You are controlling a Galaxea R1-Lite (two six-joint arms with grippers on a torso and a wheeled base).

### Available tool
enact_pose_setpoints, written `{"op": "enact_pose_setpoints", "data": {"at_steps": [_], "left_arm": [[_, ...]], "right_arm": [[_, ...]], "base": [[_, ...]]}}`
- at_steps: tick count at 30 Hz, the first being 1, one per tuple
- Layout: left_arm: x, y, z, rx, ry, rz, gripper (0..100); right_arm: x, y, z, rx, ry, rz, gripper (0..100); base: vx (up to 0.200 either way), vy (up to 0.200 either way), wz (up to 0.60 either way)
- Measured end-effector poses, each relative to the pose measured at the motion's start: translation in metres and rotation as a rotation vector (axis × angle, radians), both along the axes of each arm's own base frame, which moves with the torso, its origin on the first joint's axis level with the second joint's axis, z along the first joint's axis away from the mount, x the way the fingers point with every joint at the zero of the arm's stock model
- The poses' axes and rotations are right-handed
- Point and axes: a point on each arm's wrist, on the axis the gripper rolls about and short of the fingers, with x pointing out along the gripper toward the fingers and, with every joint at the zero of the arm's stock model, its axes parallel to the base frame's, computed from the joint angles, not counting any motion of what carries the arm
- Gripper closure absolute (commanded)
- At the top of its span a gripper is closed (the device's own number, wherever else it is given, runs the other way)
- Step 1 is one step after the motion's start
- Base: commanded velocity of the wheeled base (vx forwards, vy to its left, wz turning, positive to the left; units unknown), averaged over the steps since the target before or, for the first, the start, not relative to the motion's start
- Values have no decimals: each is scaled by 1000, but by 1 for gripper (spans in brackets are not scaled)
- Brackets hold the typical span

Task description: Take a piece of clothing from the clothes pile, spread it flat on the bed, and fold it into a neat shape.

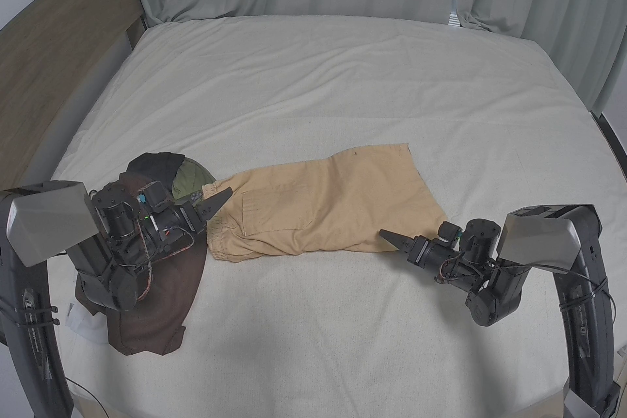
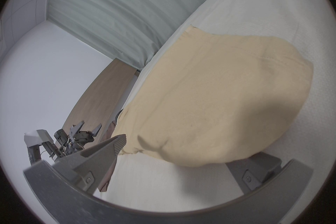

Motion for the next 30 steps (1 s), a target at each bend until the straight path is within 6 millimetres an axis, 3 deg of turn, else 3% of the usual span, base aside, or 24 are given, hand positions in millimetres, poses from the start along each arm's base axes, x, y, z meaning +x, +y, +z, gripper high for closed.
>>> {"op": "enact_pose_setpoints", "data": {"at_steps": [13, 20, 21, 30], "left_arm": [[1, 0, 1, -3, -2, -1, 0], [1, 0, 1, -4, -1, -1, 0], [1, 0, 1, -4, -1, -1, 0], [1, 0, 1, -4, -1, -1, 0]], "right_arm": [[9, 32, 2, 61, -20, -33, 0], [10, 34, 0, 63, -25, -32, 0], [10, 34, 0, 63, -24, -32, 100], [10, 33, -4, 59, -16, -34, 100]], "base": [[0, 0, 0], [0, 0, 0], [0, 0, 0], [0, 0, 0]]}}
